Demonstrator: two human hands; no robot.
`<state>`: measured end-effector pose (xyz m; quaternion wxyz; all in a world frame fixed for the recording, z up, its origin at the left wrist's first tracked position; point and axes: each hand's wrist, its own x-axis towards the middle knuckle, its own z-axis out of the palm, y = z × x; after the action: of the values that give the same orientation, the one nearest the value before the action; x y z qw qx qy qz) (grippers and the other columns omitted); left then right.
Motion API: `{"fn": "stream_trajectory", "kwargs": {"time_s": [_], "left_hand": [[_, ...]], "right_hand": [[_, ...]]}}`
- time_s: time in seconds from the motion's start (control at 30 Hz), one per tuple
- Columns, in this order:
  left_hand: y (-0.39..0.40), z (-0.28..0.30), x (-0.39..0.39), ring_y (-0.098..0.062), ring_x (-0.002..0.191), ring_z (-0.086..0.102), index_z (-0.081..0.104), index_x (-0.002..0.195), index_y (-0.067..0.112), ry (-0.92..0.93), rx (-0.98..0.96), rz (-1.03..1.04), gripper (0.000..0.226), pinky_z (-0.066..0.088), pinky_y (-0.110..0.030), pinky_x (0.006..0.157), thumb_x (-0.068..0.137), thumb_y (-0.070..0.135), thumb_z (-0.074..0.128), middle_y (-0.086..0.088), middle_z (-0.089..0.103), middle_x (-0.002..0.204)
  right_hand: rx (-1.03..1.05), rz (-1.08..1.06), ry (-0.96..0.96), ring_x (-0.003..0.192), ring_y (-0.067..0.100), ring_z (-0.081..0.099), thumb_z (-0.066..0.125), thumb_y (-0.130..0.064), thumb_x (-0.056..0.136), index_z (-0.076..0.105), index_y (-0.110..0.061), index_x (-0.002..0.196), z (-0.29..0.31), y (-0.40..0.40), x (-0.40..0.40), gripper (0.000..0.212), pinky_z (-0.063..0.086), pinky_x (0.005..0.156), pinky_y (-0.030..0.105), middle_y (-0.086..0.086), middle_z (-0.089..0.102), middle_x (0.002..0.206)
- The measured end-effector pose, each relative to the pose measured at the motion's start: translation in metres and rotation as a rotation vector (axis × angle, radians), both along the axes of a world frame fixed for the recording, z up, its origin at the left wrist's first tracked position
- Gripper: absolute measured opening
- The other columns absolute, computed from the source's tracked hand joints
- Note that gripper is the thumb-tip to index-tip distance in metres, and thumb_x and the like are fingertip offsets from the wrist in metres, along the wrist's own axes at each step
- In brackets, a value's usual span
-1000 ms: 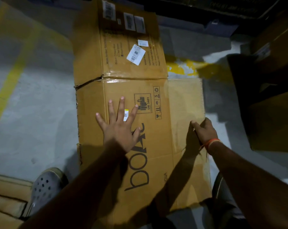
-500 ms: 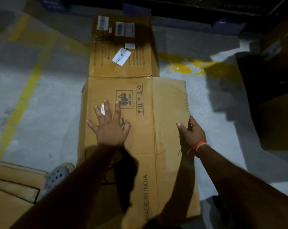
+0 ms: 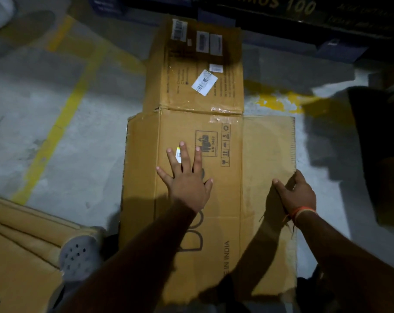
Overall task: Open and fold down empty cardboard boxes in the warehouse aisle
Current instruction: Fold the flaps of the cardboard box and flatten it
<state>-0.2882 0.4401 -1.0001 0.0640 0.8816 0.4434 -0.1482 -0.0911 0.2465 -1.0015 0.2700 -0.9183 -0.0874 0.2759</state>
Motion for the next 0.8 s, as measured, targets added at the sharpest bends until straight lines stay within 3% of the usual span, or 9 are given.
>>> {"fn": "stream_trajectory", "kwargs": {"time_s": [0.13,0.27,0.4,0.5,0.6,0.7,0.8], "left_hand": [[0.010,0.005,-0.008,-0.046,0.150,-0.025,-0.027,0.156,0.030,-0.008,-0.018,-0.001,0.097,0.006,-0.079,0.111,0.091,0.077,0.027,-0.011,-0.037,0.162],[0.033,0.004,-0.025,-0.043,0.150,-0.026,-0.026,0.156,0.034,-0.032,-0.048,0.056,0.096,0.004,-0.080,0.111,0.089,0.080,0.024,-0.006,-0.035,0.163],[0.055,-0.008,-0.039,-0.048,0.147,-0.030,-0.019,0.159,0.032,0.057,-0.075,0.067,0.104,-0.001,-0.084,0.105,0.084,0.084,0.030,-0.007,-0.035,0.163],[0.053,-0.018,-0.035,-0.053,0.141,-0.038,-0.015,0.159,0.035,0.199,-0.088,-0.048,0.103,-0.008,-0.088,0.097,0.082,0.083,0.034,-0.008,-0.039,0.161],[0.039,-0.024,-0.021,-0.050,0.144,-0.035,-0.013,0.158,0.038,0.238,-0.095,-0.222,0.099,-0.010,-0.088,0.097,0.084,0.077,0.040,-0.008,-0.035,0.163],[0.032,-0.027,-0.008,-0.041,0.150,-0.027,-0.011,0.160,0.033,0.188,-0.112,-0.258,0.098,-0.012,-0.086,0.100,0.087,0.070,0.043,-0.009,-0.027,0.166],[0.033,-0.023,-0.001,-0.037,0.154,-0.019,-0.002,0.162,0.023,0.087,-0.086,-0.213,0.093,0.002,-0.077,0.113,0.091,0.058,0.045,-0.012,-0.023,0.167]], "right_hand": [[0.032,0.071,0.084,0.112,0.033,0.061,0.068,-0.045,0.092,0.049,-0.023,0.137,0.010,0.003,0.002,0.054,0.050,0.095,0.045,0.007,0.064,0.129],[0.018,0.173,0.041,0.114,0.034,0.061,0.070,-0.044,0.091,0.048,-0.021,0.136,0.014,0.023,-0.005,0.055,0.049,0.098,0.042,0.007,0.065,0.128],[-0.110,0.318,-0.066,0.107,0.039,0.063,0.070,-0.045,0.089,0.030,-0.016,0.152,-0.002,0.058,-0.020,0.080,0.054,0.092,0.044,0.017,0.067,0.119],[-0.231,0.378,-0.117,0.108,0.039,0.061,0.068,-0.038,0.092,0.019,-0.015,0.158,-0.016,0.071,-0.030,0.086,0.052,0.094,0.043,0.021,0.063,0.119],[-0.160,0.231,-0.048,0.111,0.038,0.062,0.072,-0.031,0.089,0.036,-0.016,0.151,-0.035,0.064,-0.029,0.074,0.053,0.096,0.048,0.018,0.066,0.120],[-0.175,0.180,-0.013,0.109,0.036,0.063,0.074,-0.030,0.086,0.053,-0.017,0.137,-0.045,0.061,-0.024,0.057,0.054,0.095,0.047,0.015,0.069,0.115],[-0.171,0.120,0.001,0.107,0.036,0.062,0.074,-0.029,0.086,0.058,-0.016,0.129,-0.050,0.062,-0.024,0.047,0.054,0.093,0.046,0.015,0.070,0.111]]}}
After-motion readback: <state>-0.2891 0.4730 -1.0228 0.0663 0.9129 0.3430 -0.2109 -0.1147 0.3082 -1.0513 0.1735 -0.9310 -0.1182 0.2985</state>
